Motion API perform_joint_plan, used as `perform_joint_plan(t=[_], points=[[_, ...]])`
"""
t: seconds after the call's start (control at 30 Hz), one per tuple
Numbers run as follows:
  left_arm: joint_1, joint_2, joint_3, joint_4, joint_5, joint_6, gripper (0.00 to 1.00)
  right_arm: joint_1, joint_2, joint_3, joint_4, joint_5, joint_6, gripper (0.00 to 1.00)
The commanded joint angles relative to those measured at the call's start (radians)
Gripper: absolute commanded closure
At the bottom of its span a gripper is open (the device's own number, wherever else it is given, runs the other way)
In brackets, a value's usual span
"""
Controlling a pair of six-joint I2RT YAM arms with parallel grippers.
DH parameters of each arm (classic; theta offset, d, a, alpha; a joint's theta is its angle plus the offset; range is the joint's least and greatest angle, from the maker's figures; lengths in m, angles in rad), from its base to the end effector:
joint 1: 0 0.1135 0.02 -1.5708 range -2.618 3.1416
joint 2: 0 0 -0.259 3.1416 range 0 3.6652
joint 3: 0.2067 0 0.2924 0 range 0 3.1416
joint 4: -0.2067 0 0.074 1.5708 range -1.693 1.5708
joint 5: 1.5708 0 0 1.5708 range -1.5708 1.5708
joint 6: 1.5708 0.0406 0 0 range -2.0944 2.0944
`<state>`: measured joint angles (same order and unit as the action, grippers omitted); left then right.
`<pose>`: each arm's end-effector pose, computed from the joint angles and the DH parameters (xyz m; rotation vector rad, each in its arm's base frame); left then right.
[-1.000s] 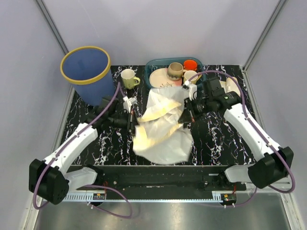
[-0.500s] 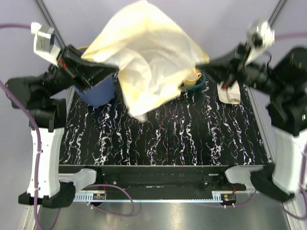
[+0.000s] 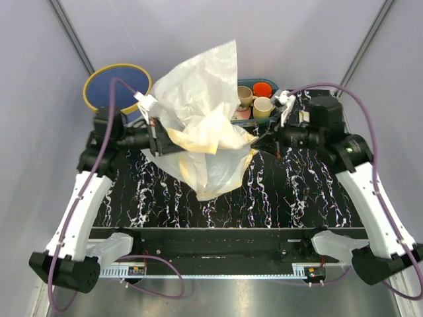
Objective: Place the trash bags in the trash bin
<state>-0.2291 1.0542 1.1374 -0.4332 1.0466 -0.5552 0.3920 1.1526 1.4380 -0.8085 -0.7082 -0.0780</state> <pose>0.2461 -0.0935 0.3899 0.4440 1.9802 -1.5064 0.2333 0.1250 0.4360 -0.8982 1.8816 0.9287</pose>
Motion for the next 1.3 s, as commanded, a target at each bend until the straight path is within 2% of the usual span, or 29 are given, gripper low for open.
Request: perform_joint_plan(t=[0.0,0.03,0.1,0.23,0.27,0.33,0.37,0.4,0.43,0.47,0.5,0.53,0.57,0.6,0.63,0.67,0.7,0.73,0.8,0.87,1.03,1.13,1.17,1.23,1.27], points=[[0.111,-0.054,0.257,-0.030,-0.090,0.084,1.00,0.002,-0.114,0.189,0.065,0.044,0.009,1.00],[0.111,-0.048,0.354,-0.123,-0.171,0.137,1.00,0.002,-0.111,0.208,0.071,0.128,0.012,1.00],[0.109,-0.051,0.393,-0.128,-0.357,0.253,1.00,0.002,-0.099,0.255,0.083,0.287,0.008,1.00],[0.106,0.006,0.543,-0.263,-0.537,0.464,1.00,0.002,-0.083,0.289,0.101,0.541,-0.089,1.00],[0.099,0.013,0.556,-0.275,-0.534,0.480,1.00,0.002,-0.082,0.289,0.101,0.555,-0.098,1.00],[0.088,0.026,0.561,-0.295,-0.429,0.463,1.00,0.002,-0.079,0.279,0.111,0.500,-0.076,1.00],[0.064,0.026,0.524,-0.282,-0.304,0.427,1.00,0.002,-0.077,0.251,0.121,0.453,-0.056,1.00],[0.041,0.026,0.497,-0.224,-0.252,0.376,1.00,0.002,-0.059,0.239,0.127,0.361,-0.031,1.00],[0.010,0.023,0.458,-0.179,-0.211,0.256,1.00,0.002,-0.041,0.227,0.134,0.337,0.044,0.97],[-0.051,0.018,0.374,-0.124,-0.170,0.186,1.00,0.002,0.007,0.207,0.135,0.304,0.072,0.69],[-0.082,0.010,0.316,0.016,-0.175,0.111,1.00,0.004,0.033,0.208,0.114,0.274,0.125,0.56],[-0.108,-0.003,0.271,0.077,-0.189,-0.007,1.00,-0.001,0.054,0.208,0.105,0.239,0.205,0.46],[-0.139,-0.005,0.206,0.114,-0.219,-0.041,1.00,-0.001,0.062,0.184,0.109,0.133,0.260,0.28],[-0.145,-0.003,0.185,0.131,-0.240,-0.092,1.00,0.001,0.052,0.155,0.149,0.068,0.317,0.24],[-0.145,0.000,0.164,0.148,-0.253,-0.116,1.00,0.001,0.033,0.112,0.190,0.008,0.460,0.03],[-0.142,-0.002,0.132,0.187,-0.257,-0.142,1.00,0.001,-0.015,-0.003,0.234,-0.054,0.542,0.00],[-0.141,-0.005,0.096,0.244,-0.264,-0.172,1.00,-0.001,-0.034,-0.057,0.293,-0.065,0.622,0.00],[-0.141,-0.011,0.079,0.270,-0.275,-0.192,1.00,0.001,-0.045,-0.086,0.267,-0.066,0.665,0.00],[-0.139,-0.008,0.049,0.362,-0.292,-0.265,1.00,0.002,-0.045,-0.168,0.215,-0.037,0.658,0.00],[-0.121,0.003,0.047,0.384,-0.310,-0.288,1.00,0.001,-0.065,-0.253,0.215,-0.037,0.644,0.00],[-0.058,0.018,0.051,0.421,-0.336,-0.311,1.00,-0.008,-0.111,-0.274,0.157,0.044,0.534,0.00],[-0.023,0.024,0.038,0.467,-0.327,-0.353,1.00,-0.008,-0.132,-0.274,0.157,0.162,0.558,0.00],[-0.018,0.026,0.032,0.511,-0.326,-0.370,1.00,-0.008,-0.139,-0.293,0.198,0.192,0.589,0.00],[-0.010,0.032,0.030,0.533,-0.339,-0.397,1.00,-0.008,-0.149,-0.374,0.285,0.152,0.684,0.00],[-0.006,0.035,0.025,0.572,-0.341,-0.419,1.00,-0.008,-0.168,-0.413,0.428,0.082,0.716,0.00]])
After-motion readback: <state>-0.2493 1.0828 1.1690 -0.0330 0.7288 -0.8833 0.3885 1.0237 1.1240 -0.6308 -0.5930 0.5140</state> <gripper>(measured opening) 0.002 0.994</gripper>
